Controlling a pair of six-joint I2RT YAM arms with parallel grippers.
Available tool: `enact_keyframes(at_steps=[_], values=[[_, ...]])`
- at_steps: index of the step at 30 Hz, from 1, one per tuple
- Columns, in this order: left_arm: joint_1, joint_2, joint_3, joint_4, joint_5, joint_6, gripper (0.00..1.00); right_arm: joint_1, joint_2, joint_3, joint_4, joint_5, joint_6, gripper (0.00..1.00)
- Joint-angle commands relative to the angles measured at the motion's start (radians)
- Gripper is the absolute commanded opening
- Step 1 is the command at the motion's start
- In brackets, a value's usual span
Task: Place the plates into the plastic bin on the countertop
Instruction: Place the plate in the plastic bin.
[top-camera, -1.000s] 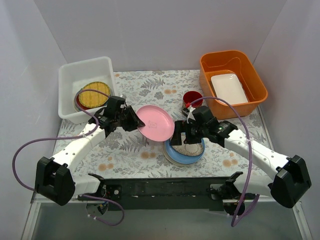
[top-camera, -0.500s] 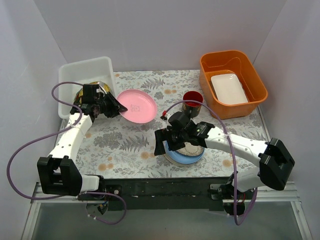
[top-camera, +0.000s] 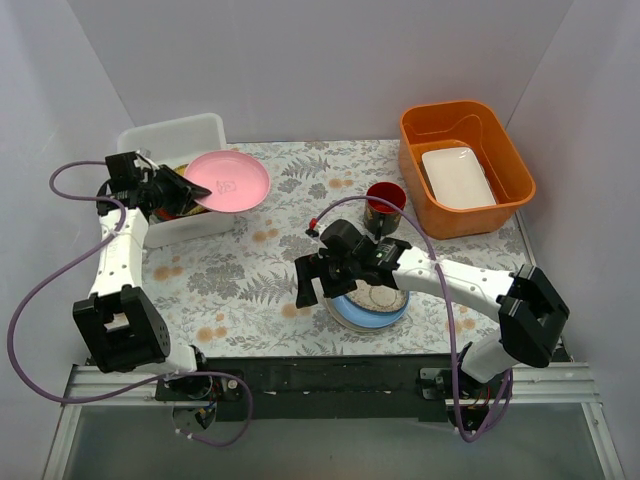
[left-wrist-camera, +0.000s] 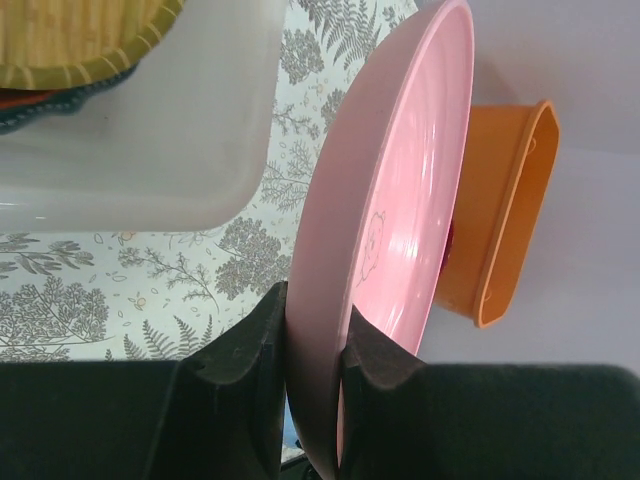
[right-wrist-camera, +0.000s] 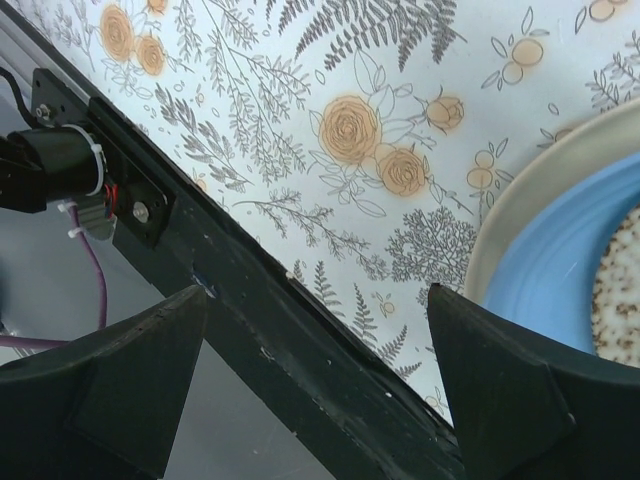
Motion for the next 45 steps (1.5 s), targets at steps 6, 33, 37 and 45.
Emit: enact_keyframes(at_steps=[6, 33, 37, 45], values=[[0.163, 0.025, 0.041, 0.000, 0.068, 0.020, 0.00, 0.003, 0.037, 0.065, 0.002, 0.001, -0.031, 0.98], [0.246, 0.189, 0.097, 0.145, -0.070, -0.063, 0.00, 0.000, 0.072, 0.082, -0.035, 0.030, -0.057, 0.98], [0.246, 0.215, 0.117, 0.157, -0.125, -0.061, 0.00, 0.000, 0.084, 0.091, -0.036, 0.027, -0.058, 0.98], [0.244, 0.308, 0.208, 0.158, -0.122, -0.078, 0.00, -0.001, 0.100, 0.096, -0.050, 0.021, -0.061, 0.98]])
